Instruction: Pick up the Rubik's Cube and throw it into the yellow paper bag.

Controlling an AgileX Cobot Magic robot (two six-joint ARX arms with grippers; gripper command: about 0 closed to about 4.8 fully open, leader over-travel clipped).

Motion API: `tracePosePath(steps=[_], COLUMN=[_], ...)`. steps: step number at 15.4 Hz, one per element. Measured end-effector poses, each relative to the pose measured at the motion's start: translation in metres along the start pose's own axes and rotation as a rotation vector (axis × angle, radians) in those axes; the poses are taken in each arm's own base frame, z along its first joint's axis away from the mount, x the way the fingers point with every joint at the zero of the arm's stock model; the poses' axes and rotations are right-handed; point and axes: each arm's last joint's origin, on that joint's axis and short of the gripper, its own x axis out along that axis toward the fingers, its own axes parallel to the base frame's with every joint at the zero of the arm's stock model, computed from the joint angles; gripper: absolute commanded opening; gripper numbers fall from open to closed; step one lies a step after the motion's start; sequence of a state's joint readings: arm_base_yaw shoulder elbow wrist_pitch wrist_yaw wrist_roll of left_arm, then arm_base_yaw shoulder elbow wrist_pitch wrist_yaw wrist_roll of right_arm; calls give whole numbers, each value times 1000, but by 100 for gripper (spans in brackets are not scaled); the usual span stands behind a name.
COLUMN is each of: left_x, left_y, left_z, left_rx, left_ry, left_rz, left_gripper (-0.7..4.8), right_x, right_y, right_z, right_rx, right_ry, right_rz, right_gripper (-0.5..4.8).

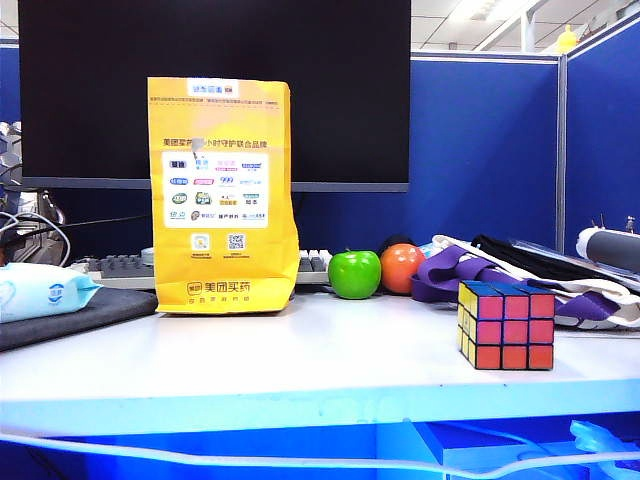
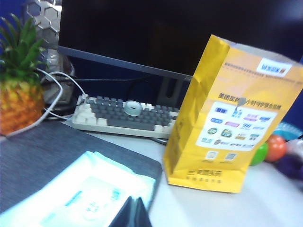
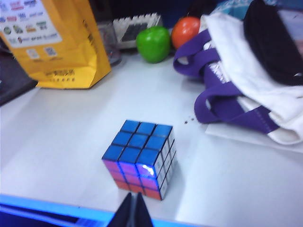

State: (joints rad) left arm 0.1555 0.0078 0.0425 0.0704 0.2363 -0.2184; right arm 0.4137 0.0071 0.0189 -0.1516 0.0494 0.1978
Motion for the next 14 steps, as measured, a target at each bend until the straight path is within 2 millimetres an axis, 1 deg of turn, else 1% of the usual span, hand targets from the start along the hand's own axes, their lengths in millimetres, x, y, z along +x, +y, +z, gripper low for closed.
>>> tracePosePath(steps=[4,5,7,10,12,13,14], left_x=[0,0,0,-1,-2,-3,-2], left_y=[2,0,-8,-23,-32,-38,-43], left_z=[0,-4,0,8,12,18,29], left_rx=[92,141,171,100,71,56,56], left_ry=[4,51,16,-54,-58,-64,-74], left_rz=[58,-28,-195,-372,-432,-451,-422], left_gripper=[-3,-3,-3,-3,-3,-3,-3], right_x=[0,0,0,0,0,-1,-1], right_y=[0,0,0,1,3,3,4], right_z=[1,1,1,4,7,8,9], right_rx=[1,1,1,2,2,2,2], right_ry=[-16,-16,-16,-35,-60,-69,-75], right_rz=[-20,-20,-20,25,67,71,72], right_gripper=[-1,-1,-1,-1,-1,-1,-2])
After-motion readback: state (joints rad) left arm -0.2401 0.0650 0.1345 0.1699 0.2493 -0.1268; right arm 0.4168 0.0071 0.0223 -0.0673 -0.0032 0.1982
